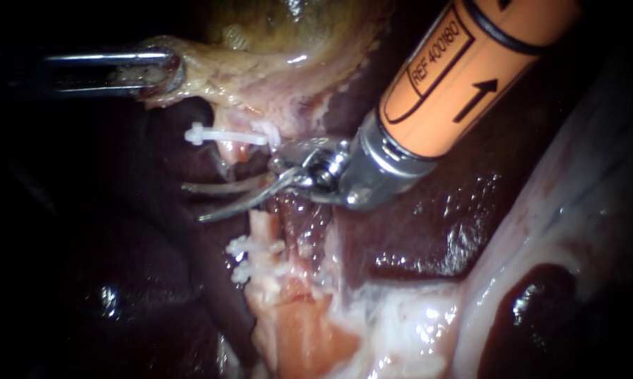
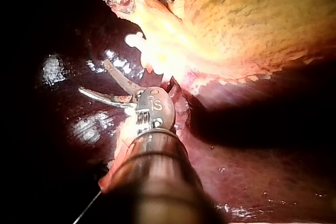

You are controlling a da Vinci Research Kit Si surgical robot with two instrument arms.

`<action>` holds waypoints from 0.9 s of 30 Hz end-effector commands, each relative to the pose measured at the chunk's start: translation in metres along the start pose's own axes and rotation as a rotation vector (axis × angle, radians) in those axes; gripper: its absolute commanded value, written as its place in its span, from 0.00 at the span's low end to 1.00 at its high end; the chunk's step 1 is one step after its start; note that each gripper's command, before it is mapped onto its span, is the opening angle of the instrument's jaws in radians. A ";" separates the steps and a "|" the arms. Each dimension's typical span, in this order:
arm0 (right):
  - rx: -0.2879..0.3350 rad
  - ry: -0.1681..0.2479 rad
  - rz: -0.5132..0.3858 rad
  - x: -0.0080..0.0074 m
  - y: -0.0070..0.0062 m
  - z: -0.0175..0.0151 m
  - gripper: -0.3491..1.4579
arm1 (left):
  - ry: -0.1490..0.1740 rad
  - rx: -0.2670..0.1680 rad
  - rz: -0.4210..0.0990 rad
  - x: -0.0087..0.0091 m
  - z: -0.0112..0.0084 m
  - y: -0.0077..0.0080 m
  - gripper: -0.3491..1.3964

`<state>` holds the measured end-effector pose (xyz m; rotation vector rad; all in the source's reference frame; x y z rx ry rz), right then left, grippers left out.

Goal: Go back from the cut left tube

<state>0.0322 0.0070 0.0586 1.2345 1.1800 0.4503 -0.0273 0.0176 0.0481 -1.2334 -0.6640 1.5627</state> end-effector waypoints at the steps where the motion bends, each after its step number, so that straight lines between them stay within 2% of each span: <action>1: -0.019 0.013 -0.011 -0.0001 0.0000 0.0000 0.97 | 0.000 0.000 0.000 0.0000 0.0000 0.0000 0.00; 5: -0.064 0.016 -0.046 -0.0003 -0.0004 -0.0002 0.98 | -0.001 -0.001 -0.006 0.0000 0.0000 0.0001 0.00; 8: -0.138 -0.027 -0.093 -0.0006 -0.0013 -0.0008 0.99 | -0.001 -0.001 -0.006 0.0000 -0.0001 0.0001 0.00; 9: -0.185 -0.048 -0.122 -0.0008 -0.0018 -0.0011 0.99 | -0.001 -0.001 -0.006 0.0000 -0.0001 0.0002 0.00; 17: -0.399 -0.158 -0.329 -0.0009 -0.0052 -0.0049 0.99 | -0.004 -0.001 -0.006 0.0000 -0.0002 0.0000 0.00; 19: -0.451 -0.207 -0.372 -0.0012 -0.0062 -0.0060 0.99 | -0.004 -0.001 -0.006 0.0000 -0.0002 0.0000 0.00; 22: -0.516 -0.266 -0.412 -0.0019 -0.0075 -0.0075 0.99 | -0.007 0.001 -0.006 0.0000 -0.0002 0.0000 0.00; 27: -0.574 -0.297 -0.482 -0.0029 -0.0092 -0.0099 0.99 | -0.007 0.001 -0.006 0.0000 -0.0002 0.0000 0.00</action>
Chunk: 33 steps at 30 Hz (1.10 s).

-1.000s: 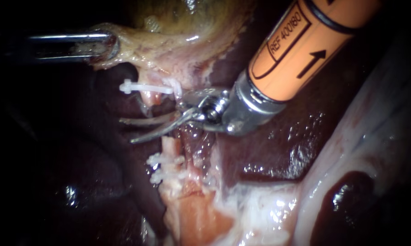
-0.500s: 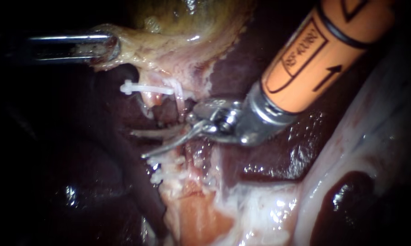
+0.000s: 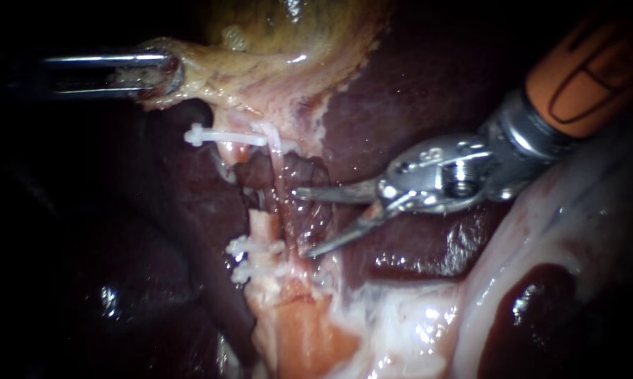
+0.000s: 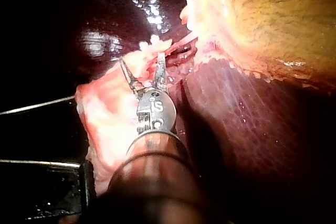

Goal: Go back from the cut left tube

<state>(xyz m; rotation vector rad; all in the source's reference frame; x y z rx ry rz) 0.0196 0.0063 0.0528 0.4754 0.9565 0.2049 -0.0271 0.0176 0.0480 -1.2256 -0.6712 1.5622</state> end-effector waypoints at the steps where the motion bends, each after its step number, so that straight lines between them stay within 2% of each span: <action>1: -0.011 -0.001 -0.013 -0.0002 -0.0001 -0.0005 0.99 | 0.000 0.001 0.000 0.0000 0.0000 0.0000 0.00; 5: -0.058 -0.016 -0.040 -0.0008 -0.0006 -0.0028 0.99 | -0.001 0.000 0.000 0.0000 0.0000 0.0000 0.00; 10: -0.107 -0.089 -0.057 -0.0008 -0.0006 -0.0052 0.98 | -0.003 0.001 0.000 0.0000 0.0000 -0.0001 0.00; 17: -0.147 -0.105 -0.062 -0.0009 -0.0007 -0.0064 0.98 | -0.002 0.009 0.000 0.0001 0.0003 0.0000 0.00; 18: -0.153 -0.107 -0.063 -0.0010 -0.0007 -0.0065 0.98 | 0.000 0.013 -0.006 0.0001 0.0006 0.0000 0.00; 23: -0.171 -0.113 -0.060 -0.0011 -0.0008 -0.0067 0.98 | 0.005 0.026 0.030 -0.0002 0.0025 0.0003 0.00; 30: -0.171 -0.113 -0.060 -0.0012 -0.0007 -0.0067 0.98 | -0.004 0.052 0.050 -0.0023 0.0054 -0.0005 0.00; 33: -0.171 -0.113 -0.059 -0.0012 -0.0007 -0.0067 0.98 | -0.014 0.050 0.055 -0.0032 0.0064 -0.0011 0.00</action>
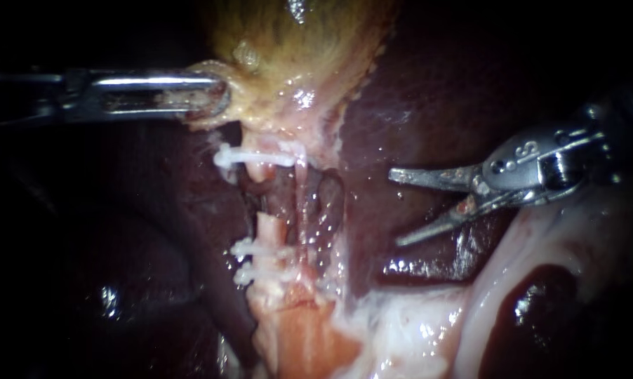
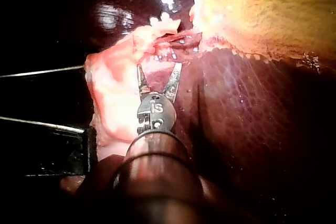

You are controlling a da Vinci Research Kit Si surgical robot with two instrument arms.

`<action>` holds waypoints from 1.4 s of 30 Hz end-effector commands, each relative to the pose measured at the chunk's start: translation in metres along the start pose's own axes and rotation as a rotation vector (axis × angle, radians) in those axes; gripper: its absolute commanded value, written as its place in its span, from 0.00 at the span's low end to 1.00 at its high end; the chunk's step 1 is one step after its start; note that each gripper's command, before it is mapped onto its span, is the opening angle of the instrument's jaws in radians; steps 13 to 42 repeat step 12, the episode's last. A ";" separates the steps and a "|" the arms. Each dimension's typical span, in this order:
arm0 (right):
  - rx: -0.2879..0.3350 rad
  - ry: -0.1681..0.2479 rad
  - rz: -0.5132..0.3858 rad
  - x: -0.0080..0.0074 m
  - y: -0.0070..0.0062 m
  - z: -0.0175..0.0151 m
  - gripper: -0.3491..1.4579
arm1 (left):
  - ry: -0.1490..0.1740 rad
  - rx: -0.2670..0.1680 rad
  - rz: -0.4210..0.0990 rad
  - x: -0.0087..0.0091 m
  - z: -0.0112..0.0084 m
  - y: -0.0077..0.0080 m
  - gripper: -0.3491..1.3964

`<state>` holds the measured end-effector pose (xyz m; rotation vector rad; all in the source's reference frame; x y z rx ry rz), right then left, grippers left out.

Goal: Go back from the cut left tube

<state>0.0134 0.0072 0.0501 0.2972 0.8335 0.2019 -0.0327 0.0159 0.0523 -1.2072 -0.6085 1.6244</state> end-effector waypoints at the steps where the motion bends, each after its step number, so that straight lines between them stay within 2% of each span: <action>1: 0.000 0.000 0.000 0.0000 0.0000 0.0000 0.98 | -0.004 0.000 0.002 -0.0003 0.0003 -0.0002 0.00; 5: 0.000 0.000 0.001 0.0000 0.0000 0.0000 0.98 | -0.009 0.003 0.004 -0.0005 0.0007 -0.0006 0.00; 42: 0.008 0.002 0.001 0.0000 0.0000 0.0001 0.98 | -0.010 0.002 0.004 -0.0005 0.0004 -0.0005 0.00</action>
